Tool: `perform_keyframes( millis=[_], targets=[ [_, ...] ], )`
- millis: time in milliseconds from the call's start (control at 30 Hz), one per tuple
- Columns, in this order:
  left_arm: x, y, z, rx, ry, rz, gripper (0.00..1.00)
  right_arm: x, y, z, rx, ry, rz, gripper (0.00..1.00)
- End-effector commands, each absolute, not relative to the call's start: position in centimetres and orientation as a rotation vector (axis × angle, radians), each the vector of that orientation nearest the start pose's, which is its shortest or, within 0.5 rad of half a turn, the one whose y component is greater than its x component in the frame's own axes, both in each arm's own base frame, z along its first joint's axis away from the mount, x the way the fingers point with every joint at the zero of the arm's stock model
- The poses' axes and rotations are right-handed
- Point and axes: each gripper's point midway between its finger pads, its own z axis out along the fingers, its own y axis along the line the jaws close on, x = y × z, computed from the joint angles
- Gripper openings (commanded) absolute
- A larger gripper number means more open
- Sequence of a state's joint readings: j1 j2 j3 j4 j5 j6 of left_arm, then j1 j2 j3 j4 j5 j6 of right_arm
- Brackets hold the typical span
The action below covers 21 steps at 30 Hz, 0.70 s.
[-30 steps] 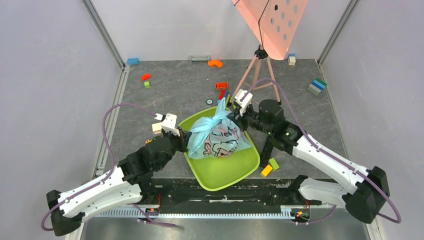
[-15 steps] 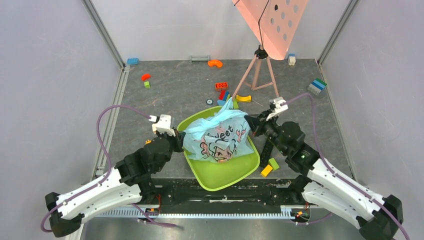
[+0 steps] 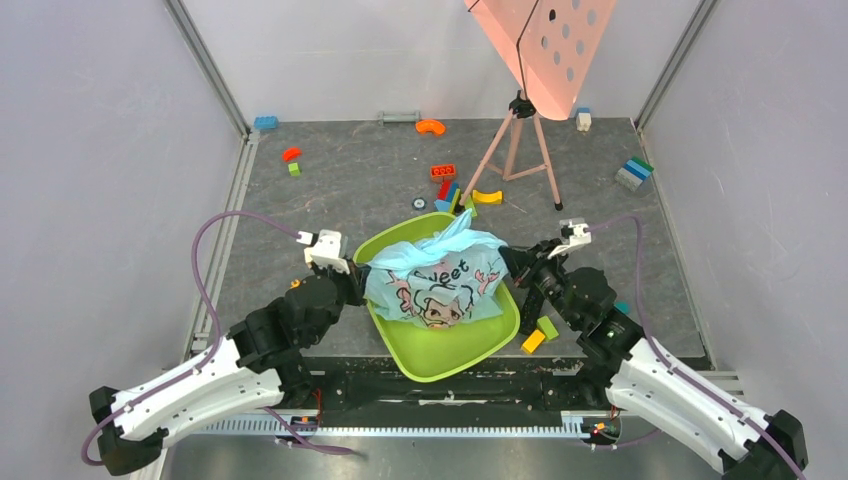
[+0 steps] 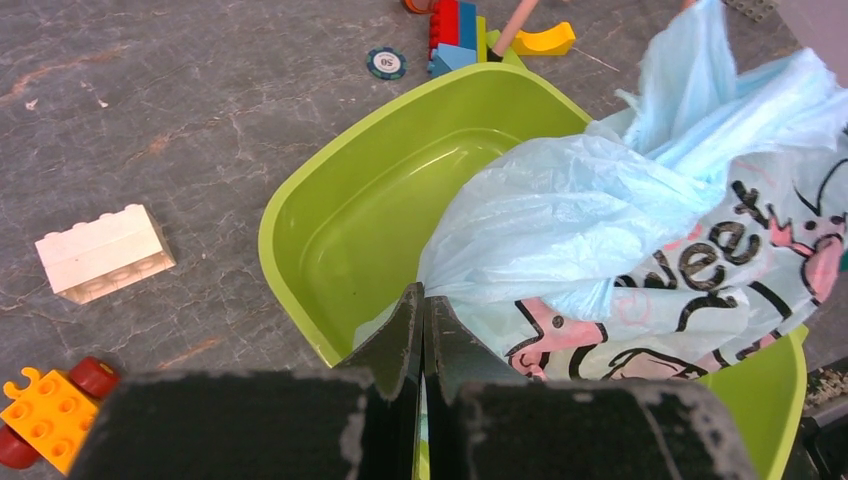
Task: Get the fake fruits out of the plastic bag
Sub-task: Untie the plastic bag from the bin.
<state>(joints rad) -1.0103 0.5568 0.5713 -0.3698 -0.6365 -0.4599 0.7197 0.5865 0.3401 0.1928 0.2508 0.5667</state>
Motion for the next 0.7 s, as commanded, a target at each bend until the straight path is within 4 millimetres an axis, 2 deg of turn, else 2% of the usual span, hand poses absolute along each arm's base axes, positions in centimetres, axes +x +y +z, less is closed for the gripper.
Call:
perform_keyframes(
  millis=[0, 67, 100, 200, 300, 400, 533, 667],
  targets=[
    [20.3, -16.6, 22.5, 0.140, 1.813, -0.472, 0.02, 23.4, 20.6, 25.3, -0.295, 1.521, 0.753, 0.22],
    [20.2, -17.3, 22.8, 0.178, 1.804, -0.493, 0.02, 22.9, 21.7, 25.7, -0.520, 1.481, 0.684, 0.52],
    [20.2, -17.6, 22.9, 0.194, 1.801, -0.503, 0.02, 22.8, 22.1, 25.8, -0.618, 1.467, 0.650, 0.64],
    [20.2, -18.4, 22.8, 0.221, 1.800, -0.525, 0.02, 23.0, 23.1, 26.6, -0.844, 1.436, 0.552, 0.80],
    [20.2, -19.0, 22.7, 0.233, 1.805, -0.538, 0.02, 23.0, 24.1, 27.9, -1.018, 1.347, 0.496, 0.82],
    [20.1, -19.3, 22.5, 0.247, 1.810, -0.545, 0.02, 22.5, 24.8, 27.8, -1.200, 1.253, 0.445, 0.82],
    [20.1, -19.3, 22.5, 0.251, 1.812, -0.546, 0.02, 23.2, 25.3, 28.4, -1.373, 1.150, 0.329, 0.87],
    [19.9, -19.0, 22.5, 0.245, 1.811, -0.548, 0.02, 23.6, 26.2, 27.7, -1.565, 1.173, 0.321, 0.88]
  ],
)
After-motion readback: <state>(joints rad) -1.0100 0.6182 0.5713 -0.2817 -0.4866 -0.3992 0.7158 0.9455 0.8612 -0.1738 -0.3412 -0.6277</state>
